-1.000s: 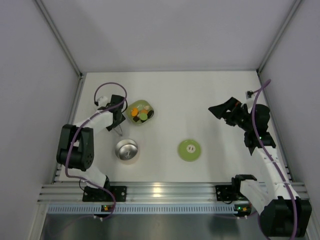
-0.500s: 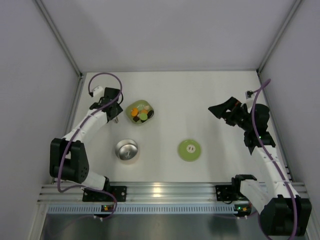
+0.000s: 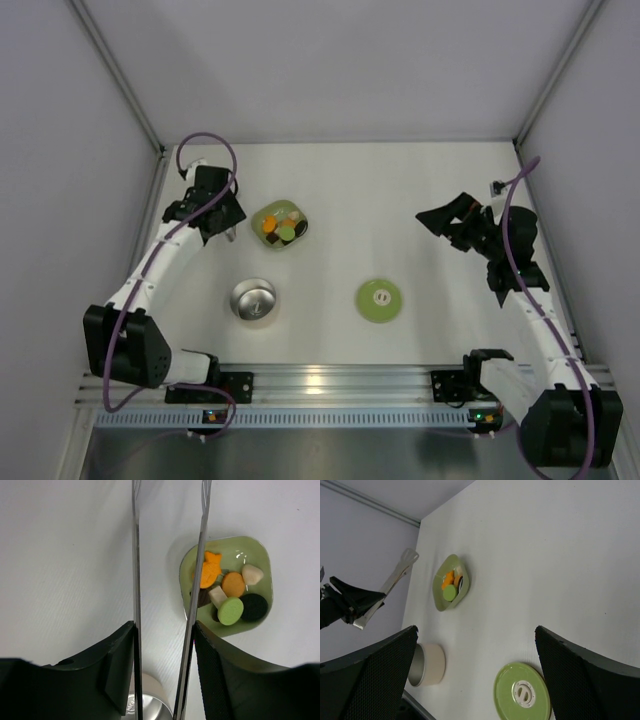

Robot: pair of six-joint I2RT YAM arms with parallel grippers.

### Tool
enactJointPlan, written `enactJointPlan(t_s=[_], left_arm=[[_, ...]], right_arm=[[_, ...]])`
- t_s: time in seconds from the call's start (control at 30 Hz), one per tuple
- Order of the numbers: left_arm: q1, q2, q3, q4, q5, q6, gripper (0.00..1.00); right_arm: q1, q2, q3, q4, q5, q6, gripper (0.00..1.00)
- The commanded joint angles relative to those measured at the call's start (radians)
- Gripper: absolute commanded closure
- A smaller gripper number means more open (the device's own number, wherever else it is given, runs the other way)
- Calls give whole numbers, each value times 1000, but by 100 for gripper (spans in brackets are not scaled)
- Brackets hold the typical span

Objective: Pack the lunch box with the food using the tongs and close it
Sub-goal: Pick up the clamp at the center of the board, then pick up the fake food from the plate.

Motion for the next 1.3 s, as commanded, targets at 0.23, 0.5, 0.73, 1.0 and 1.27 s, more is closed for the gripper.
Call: enactJointPlan(t_s=[0.23, 0.5, 0.73, 1.0, 1.27], left_arm=[[-43, -88, 100, -123, 156, 128, 50], [-139, -97, 101, -168, 233, 180, 51], [-178, -97, 74, -186, 257, 184, 51], [-193, -97, 18, -195, 282, 205, 51], [-199, -91, -2, -191, 288, 207, 51]], right_arm=[[-11, 21, 15, 101, -17, 11, 1], [-6, 29, 9, 119, -11, 25, 1], [1, 30, 0, 119, -3, 27, 1], [4, 27, -11, 119, 9, 24, 0], [7, 33, -21, 124, 12, 22, 1]])
